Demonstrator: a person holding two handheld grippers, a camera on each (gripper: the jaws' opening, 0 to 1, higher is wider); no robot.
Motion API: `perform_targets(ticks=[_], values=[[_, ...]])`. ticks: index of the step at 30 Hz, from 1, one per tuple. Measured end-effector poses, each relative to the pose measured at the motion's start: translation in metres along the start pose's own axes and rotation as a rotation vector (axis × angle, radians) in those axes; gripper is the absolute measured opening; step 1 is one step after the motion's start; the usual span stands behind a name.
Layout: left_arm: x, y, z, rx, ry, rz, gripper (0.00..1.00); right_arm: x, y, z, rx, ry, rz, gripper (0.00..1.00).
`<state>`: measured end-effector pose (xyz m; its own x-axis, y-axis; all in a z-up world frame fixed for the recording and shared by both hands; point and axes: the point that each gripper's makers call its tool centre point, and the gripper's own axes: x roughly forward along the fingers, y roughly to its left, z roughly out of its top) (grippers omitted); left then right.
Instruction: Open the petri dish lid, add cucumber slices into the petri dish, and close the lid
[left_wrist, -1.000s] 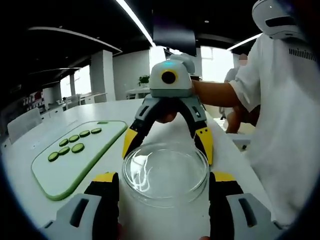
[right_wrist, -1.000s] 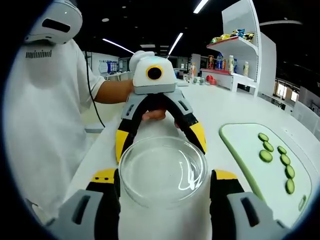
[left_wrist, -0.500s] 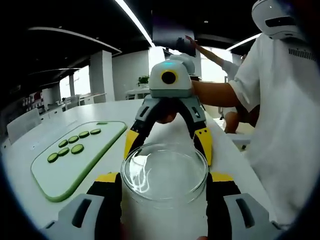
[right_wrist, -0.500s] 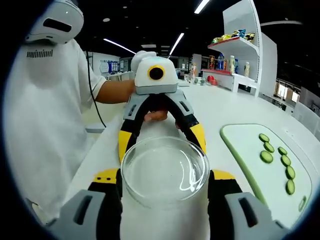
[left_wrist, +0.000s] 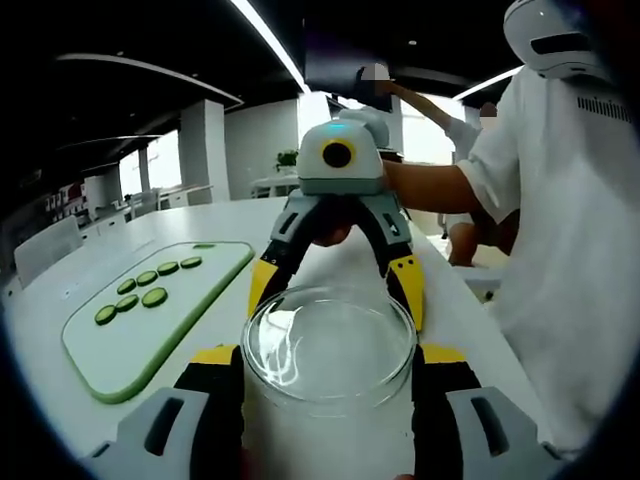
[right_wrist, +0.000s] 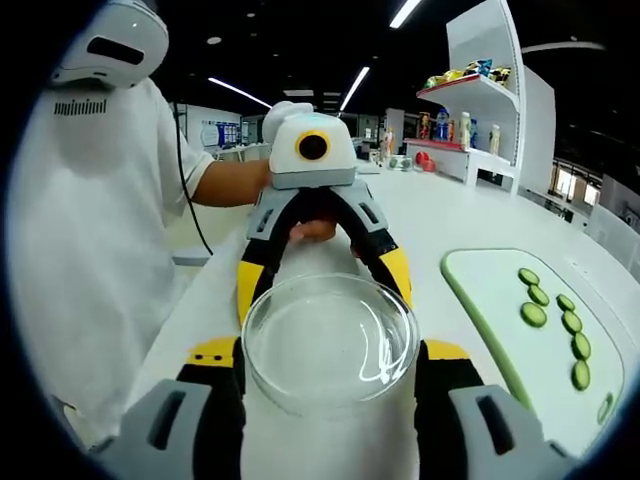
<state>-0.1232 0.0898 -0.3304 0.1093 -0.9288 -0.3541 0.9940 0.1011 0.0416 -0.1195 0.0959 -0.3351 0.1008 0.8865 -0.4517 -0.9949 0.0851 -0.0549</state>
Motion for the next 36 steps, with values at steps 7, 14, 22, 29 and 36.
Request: perform_targets(ticks=[7,14,22,29,36], values=[[0.0001,-0.0006,0.0,0.001,0.002,0.0,0.67,0.0004,0.0006,0.0005,-0.001,-0.002,0.003,0.67],[0.0,-0.0014,-0.0002,0.006,0.002,-0.003,0.67,0.0004,0.0013,0.0009,-0.002,-0.019,0.003,0.66],[0.0,-0.0025,0.0002,0.012,0.006,-0.003,0.67,0.0001,0.0019,0.001,-0.002,-0.017,0.001,0.66],[-0.0006,-0.0021,0.0031,0.02,0.006,-0.003,0.67,-0.0017,0.0011,0.0027,-0.002,-0.009,-0.003,0.67],[-0.0017,-0.0018,0.0063,0.022,0.0,-0.004,0.67,-0.0031,0.0012,0.0058,-0.004,-0.007,-0.005,0.67]])
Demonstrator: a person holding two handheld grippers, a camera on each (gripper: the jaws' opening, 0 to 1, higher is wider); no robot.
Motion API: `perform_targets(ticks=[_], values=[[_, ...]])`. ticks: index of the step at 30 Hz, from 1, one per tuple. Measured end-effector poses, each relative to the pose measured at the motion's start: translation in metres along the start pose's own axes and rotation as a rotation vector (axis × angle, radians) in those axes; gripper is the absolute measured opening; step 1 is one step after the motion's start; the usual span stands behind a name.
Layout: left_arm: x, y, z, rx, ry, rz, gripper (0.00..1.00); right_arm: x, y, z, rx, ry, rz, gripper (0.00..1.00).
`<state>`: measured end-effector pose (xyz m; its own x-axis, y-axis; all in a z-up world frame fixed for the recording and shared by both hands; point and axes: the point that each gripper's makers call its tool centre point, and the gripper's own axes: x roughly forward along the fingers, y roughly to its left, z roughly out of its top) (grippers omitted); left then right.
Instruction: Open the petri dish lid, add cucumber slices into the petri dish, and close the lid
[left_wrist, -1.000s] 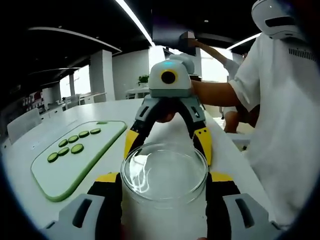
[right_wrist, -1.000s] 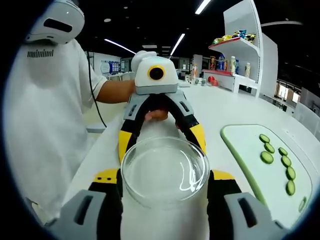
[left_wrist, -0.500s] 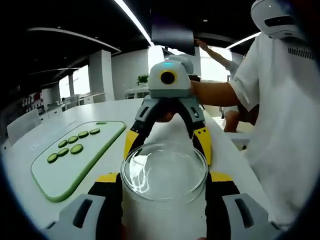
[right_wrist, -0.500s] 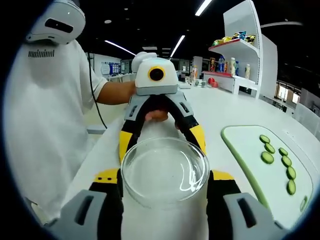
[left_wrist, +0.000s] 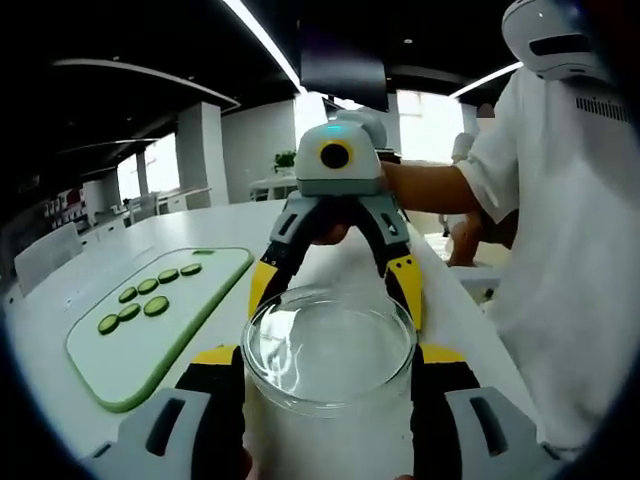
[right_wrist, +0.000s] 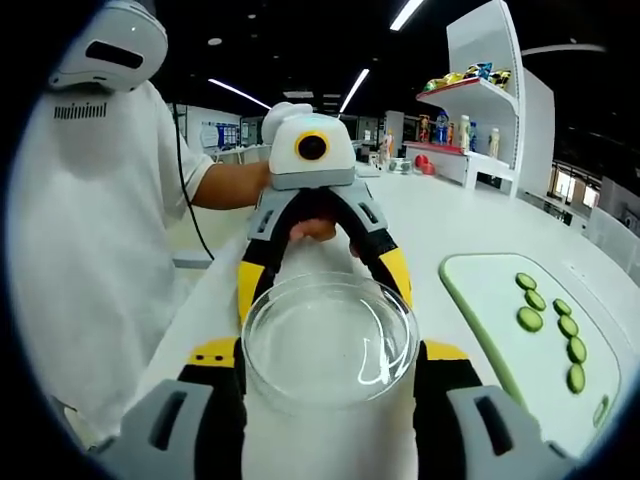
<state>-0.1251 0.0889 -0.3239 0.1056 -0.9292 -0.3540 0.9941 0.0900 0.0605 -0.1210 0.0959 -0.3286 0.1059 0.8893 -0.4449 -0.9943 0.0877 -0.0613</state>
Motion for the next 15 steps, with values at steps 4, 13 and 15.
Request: perform_targets(ticks=[4,13,15], values=[[-0.0006,-0.0003,0.0009,0.001,0.0,0.001,0.67,-0.0004,0.0003,0.0015,-0.002,0.007,-0.001,0.67],[-0.003,-0.001,0.0043,0.007,0.0,0.002,0.67,-0.0013,0.0016,0.0054,-0.009,0.013,-0.004,0.67],[-0.0034,-0.0012,0.0052,0.009,-0.002,0.003,0.67,-0.0018,0.0019,0.0064,-0.011,0.013,-0.006,0.67]])
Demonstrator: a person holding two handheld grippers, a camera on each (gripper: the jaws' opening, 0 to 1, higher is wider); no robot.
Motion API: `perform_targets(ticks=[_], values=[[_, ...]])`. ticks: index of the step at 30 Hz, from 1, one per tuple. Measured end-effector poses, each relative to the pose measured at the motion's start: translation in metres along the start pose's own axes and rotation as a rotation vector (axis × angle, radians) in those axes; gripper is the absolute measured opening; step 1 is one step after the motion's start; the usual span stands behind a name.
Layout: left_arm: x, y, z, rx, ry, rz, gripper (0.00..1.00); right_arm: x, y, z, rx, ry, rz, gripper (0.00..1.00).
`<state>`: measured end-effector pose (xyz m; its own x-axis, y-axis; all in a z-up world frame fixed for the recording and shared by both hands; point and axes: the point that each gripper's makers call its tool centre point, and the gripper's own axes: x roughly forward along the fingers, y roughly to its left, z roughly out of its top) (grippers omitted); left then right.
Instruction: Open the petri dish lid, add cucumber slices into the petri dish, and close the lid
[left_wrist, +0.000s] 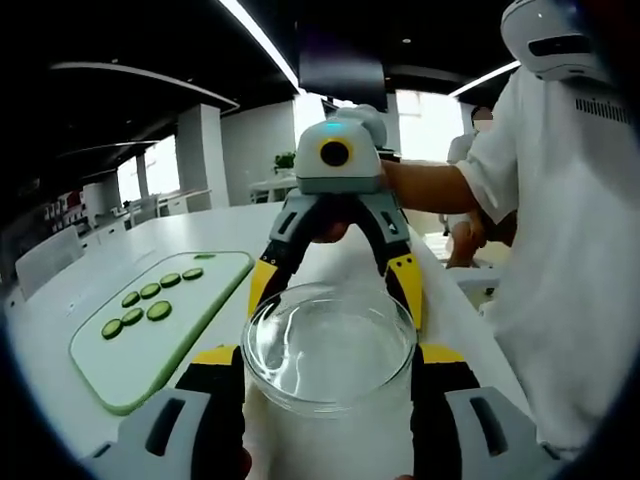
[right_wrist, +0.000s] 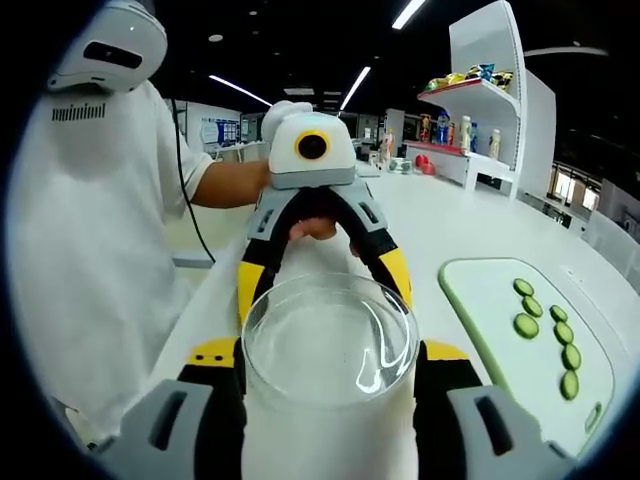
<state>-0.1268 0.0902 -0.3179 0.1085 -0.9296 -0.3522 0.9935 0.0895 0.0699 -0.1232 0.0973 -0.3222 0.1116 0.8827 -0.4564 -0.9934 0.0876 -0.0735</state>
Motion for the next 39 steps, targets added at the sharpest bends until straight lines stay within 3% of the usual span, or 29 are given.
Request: perform_targets(ticks=[23,39], values=[[-0.013,-0.001,0.006,0.015,0.001,0.025,0.67,0.003,0.002,0.015,-0.037,0.01,0.008,0.67],[-0.034,0.003,0.003,0.018,0.0,0.059,0.67,0.019,0.001,0.028,-0.065,0.016,0.034,0.67]])
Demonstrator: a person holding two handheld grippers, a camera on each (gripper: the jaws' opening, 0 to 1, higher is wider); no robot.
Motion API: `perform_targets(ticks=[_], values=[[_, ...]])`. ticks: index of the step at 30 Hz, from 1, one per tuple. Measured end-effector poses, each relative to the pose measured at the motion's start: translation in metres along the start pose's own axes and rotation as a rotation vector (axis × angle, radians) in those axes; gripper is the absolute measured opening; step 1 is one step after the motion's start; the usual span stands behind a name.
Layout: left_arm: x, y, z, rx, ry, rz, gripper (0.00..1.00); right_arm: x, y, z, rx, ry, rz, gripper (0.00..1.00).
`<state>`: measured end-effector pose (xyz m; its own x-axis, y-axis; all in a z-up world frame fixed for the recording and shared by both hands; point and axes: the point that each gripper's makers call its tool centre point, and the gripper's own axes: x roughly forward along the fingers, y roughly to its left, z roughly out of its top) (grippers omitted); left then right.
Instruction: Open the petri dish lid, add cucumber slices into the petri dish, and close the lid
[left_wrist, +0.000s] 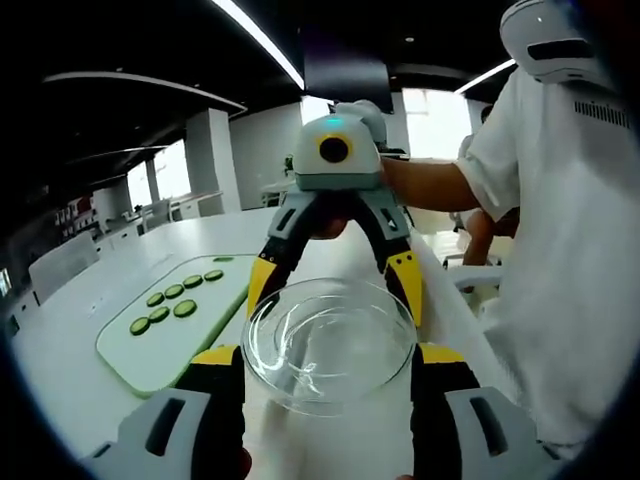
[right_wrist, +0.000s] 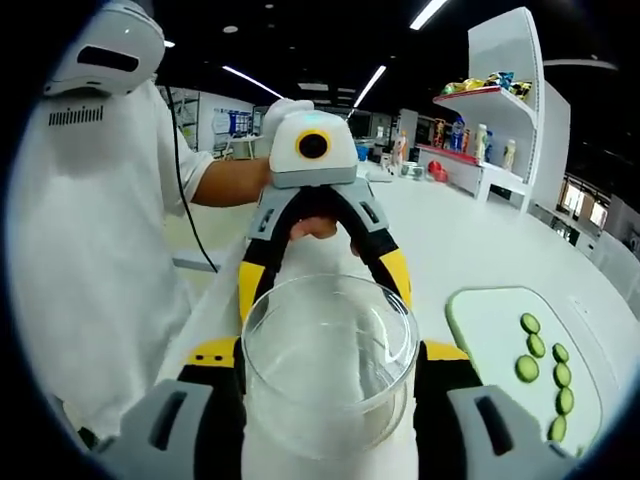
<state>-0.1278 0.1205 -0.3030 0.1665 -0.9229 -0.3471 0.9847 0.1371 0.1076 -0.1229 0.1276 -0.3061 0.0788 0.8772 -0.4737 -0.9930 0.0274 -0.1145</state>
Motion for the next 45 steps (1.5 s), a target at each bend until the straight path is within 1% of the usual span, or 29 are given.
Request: perform_targets(ticks=[15,27,45], values=[[-0.021,0.005,-0.006,-0.005,0.005,0.04,0.67,0.018,-0.001,0.012,-0.026,0.003,0.035,0.67],[-0.041,0.007,-0.012,-0.011,0.024,0.079,0.66,0.035,0.001,0.023,-0.052,-0.007,0.07,0.67],[-0.062,0.006,-0.02,-0.019,0.041,0.125,0.66,0.054,0.004,0.034,-0.088,-0.002,0.115,0.67]])
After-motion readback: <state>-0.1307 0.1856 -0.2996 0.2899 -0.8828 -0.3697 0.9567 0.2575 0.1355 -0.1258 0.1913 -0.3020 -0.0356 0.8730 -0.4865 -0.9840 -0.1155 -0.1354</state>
